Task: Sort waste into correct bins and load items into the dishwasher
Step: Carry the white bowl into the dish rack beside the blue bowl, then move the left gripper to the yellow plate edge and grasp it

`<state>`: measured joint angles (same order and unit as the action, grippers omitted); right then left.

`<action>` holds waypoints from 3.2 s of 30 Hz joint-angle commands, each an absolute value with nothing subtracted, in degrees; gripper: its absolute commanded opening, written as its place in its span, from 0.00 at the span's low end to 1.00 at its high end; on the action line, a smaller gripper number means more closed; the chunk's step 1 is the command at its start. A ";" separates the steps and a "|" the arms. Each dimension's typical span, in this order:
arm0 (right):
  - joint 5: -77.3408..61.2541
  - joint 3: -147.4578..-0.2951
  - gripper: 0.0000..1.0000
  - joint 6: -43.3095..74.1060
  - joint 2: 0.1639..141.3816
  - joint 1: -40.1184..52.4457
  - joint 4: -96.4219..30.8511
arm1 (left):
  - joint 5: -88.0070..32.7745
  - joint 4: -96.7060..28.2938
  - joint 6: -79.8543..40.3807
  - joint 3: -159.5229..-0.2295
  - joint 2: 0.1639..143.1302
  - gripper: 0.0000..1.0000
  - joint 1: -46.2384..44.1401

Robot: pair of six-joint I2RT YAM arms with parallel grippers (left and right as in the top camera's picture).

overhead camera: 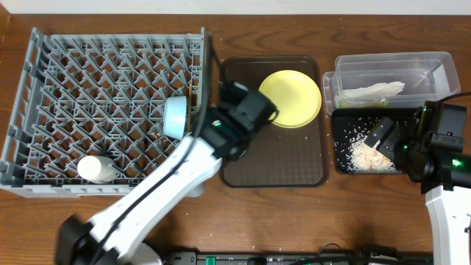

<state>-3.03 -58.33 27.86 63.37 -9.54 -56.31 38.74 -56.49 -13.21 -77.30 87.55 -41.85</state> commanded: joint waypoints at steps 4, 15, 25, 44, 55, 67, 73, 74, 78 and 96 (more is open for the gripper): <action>-2.85 -58.28 0.99 28.25 63.40 -9.82 -56.38 | 68.97 -61.39 -12.43 -77.69 84.73 0.07 -35.24; -2.85 -58.28 0.99 28.25 63.40 -9.82 -56.38 | 71.40 -54.70 -10.04 -76.93 90.96 0.08 -17.08; -2.85 -58.28 0.99 28.25 63.40 -9.82 -56.38 | 71.16 -33.56 4.25 -76.93 95.68 0.07 -15.29; -2.85 -58.28 0.99 28.25 63.40 -9.82 -56.38 | 59.33 -3.40 19.51 -76.95 112.16 0.07 -15.31; -2.85 -58.28 0.99 28.25 63.40 -9.82 -56.38 | 59.79 -4.10 19.46 -76.95 113.60 0.08 -19.09; -2.85 -58.28 0.99 28.25 63.40 -9.82 -56.38 | 67.26 -4.38 19.46 -76.95 113.60 0.41 -24.67; -2.85 -58.28 0.99 28.25 63.40 -9.82 -56.38 | 70.00 -4.43 19.46 -76.95 113.45 0.51 -28.23; -2.85 -58.28 0.99 28.25 63.40 -9.82 -56.38 | 71.09 -4.43 19.46 -76.95 113.40 0.52 -28.95; -2.85 -58.28 0.99 28.25 63.40 -9.82 -56.38 | 74.83 -4.43 19.51 -76.95 113.30 0.53 -32.53; -2.85 -58.28 0.99 28.25 63.40 -9.82 -56.38 | 43.00 -21.61 -7.18 -76.95 101.10 0.54 -44.99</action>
<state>-3.03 -58.33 27.88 63.37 -9.54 -56.31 62.70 -16.49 9.47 -76.93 104.29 -46.76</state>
